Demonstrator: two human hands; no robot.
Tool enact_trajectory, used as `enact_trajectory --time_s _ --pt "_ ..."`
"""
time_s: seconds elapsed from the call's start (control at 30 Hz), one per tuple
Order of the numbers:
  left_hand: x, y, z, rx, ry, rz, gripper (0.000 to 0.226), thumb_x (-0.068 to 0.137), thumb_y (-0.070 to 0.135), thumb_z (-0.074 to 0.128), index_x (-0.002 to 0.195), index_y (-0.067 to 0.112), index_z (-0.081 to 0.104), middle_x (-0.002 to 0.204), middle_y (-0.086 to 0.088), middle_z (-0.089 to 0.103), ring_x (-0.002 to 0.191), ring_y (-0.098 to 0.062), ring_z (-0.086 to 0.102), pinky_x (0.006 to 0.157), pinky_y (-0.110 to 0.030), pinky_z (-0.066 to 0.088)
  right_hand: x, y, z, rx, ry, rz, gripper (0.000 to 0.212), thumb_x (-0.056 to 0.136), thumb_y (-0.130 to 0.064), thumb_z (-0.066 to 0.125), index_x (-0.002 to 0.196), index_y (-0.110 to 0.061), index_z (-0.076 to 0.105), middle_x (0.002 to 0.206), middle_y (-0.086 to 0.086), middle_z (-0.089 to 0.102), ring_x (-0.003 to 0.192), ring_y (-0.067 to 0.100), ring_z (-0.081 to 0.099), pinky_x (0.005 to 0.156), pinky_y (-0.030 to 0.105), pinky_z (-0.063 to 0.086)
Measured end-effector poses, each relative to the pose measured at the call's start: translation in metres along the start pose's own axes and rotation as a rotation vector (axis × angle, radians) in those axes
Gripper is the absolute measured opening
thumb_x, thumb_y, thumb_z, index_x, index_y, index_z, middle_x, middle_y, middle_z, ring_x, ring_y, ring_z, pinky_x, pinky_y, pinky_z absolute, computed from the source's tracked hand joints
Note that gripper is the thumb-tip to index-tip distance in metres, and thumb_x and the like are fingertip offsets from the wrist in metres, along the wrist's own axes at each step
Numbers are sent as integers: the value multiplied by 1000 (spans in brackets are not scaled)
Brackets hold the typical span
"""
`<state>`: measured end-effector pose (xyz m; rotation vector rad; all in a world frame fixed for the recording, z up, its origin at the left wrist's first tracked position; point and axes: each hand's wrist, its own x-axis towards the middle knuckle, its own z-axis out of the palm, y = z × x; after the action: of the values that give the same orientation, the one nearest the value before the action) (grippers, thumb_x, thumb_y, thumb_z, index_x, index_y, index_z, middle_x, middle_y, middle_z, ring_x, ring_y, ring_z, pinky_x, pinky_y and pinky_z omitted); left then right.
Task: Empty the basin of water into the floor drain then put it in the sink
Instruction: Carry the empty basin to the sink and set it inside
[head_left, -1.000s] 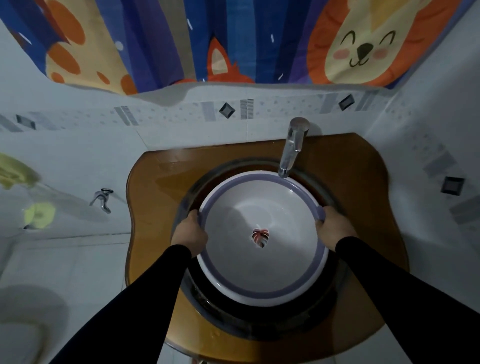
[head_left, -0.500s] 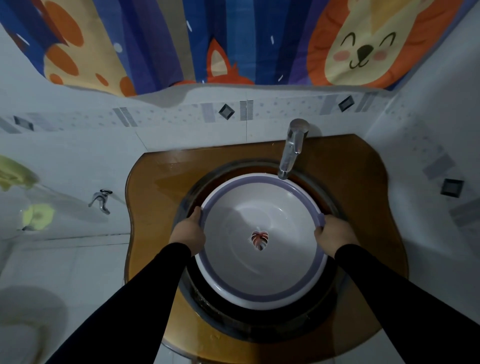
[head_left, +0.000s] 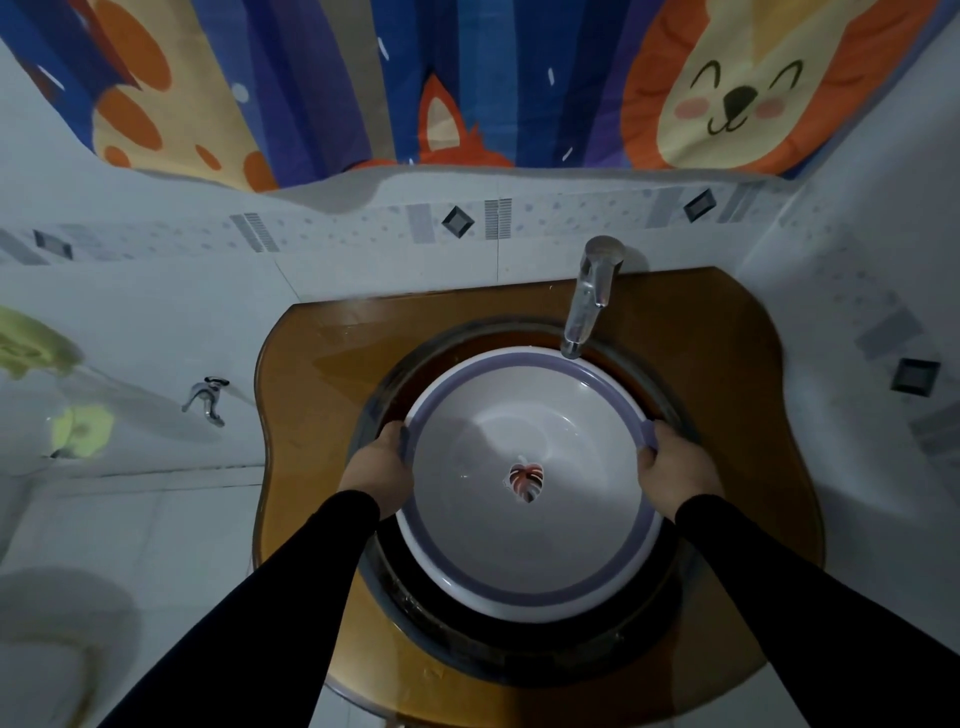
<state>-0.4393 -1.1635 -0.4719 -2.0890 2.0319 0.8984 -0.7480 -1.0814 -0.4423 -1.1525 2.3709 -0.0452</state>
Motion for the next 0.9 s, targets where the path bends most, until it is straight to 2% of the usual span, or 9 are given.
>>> enact_trajectory --time_s 0.3,0.47,0.7,0.8,0.9 --pt "-4 -3 4 -39 32 16 47 99 22 42 144 25 29 73 8 49 60 -17 55 45 -29 37 0 3 0 88 -14 -16 40 101 -31 35 140 -26 36 121 12 62 109 36 59 82 38 50" --pt "-2 -2 4 4 -20 -9 57 101 21 39 153 24 15 85 1 54 57 -14 51 43 -25 32 3 5 4 77 8 -18 42 100 -29 36 142 -26 35 118 11 63 104 34 61 80 36 50" --pt "-4 -1 2 9 -18 -14 56 100 20 40 151 22 18 101 -7 62 60 -17 49 54 -29 38 6 7 8 43 18 -12 42 100 -30 36 142 -26 35 115 9 65 100 32 63 78 36 51" --pt "-4 -1 3 7 -18 -20 57 101 19 39 153 23 15 106 -9 64 59 -16 49 46 -26 35 7 7 8 47 11 -15 41 100 -29 36 141 -24 36 115 10 65 101 33 62 80 37 52" --pt "-5 -1 4 -14 -19 -21 59 101 19 39 153 25 13 98 -4 62 59 -16 53 44 -26 34 8 6 8 49 -3 -3 41 100 -30 36 141 -24 36 118 10 64 107 33 61 84 38 51"
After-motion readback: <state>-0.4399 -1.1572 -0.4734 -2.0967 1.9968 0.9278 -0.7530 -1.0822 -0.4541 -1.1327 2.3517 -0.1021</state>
